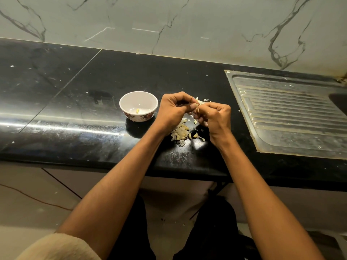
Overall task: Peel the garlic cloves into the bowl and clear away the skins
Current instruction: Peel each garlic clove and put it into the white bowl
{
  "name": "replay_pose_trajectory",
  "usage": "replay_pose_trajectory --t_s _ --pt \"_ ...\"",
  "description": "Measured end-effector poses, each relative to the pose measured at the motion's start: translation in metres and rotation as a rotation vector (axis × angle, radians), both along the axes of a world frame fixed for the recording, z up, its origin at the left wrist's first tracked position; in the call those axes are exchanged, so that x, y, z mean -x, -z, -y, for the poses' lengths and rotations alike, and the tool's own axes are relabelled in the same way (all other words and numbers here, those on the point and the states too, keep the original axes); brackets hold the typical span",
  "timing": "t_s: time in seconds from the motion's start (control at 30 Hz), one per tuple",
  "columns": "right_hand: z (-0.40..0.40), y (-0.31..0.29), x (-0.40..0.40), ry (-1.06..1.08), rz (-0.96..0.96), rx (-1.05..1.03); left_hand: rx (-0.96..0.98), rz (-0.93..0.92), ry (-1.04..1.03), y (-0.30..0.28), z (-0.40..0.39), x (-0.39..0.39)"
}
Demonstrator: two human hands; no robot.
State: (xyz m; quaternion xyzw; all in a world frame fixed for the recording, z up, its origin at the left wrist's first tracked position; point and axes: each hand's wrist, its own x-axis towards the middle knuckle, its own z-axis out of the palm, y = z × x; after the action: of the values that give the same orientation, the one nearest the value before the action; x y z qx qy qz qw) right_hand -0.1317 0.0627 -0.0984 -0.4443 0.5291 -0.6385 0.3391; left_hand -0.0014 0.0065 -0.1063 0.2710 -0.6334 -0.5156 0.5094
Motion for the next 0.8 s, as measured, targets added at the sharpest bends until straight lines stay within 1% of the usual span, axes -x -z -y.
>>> replay_pose_trajectory --t_s 0.07,0.23,0.5,0.63,0.8 --pt "0.0006 -0.0010 0.0000 -0.024 0.050 -0.025 -0.032 0.000 0.003 0.0001 0.0011 -0.0004" --pt "0.0014 -0.0022 0.0008 0.010 0.050 -0.002 -0.070 0.041 -0.019 -0.0001 0.0016 -0.0015" --pt "0.0005 -0.0001 0.0021 0.007 -0.065 0.064 -0.075 0.040 -0.009 0.0009 0.0022 -0.0020" --pt "-0.0006 0.0000 0.0027 -0.010 -0.070 0.080 -0.082 0.060 -0.017 0.0006 0.0021 -0.0010" --pt "-0.0019 -0.0013 0.0037 -0.024 -0.073 0.089 -0.113 0.043 -0.053 0.0001 0.0016 -0.0007"
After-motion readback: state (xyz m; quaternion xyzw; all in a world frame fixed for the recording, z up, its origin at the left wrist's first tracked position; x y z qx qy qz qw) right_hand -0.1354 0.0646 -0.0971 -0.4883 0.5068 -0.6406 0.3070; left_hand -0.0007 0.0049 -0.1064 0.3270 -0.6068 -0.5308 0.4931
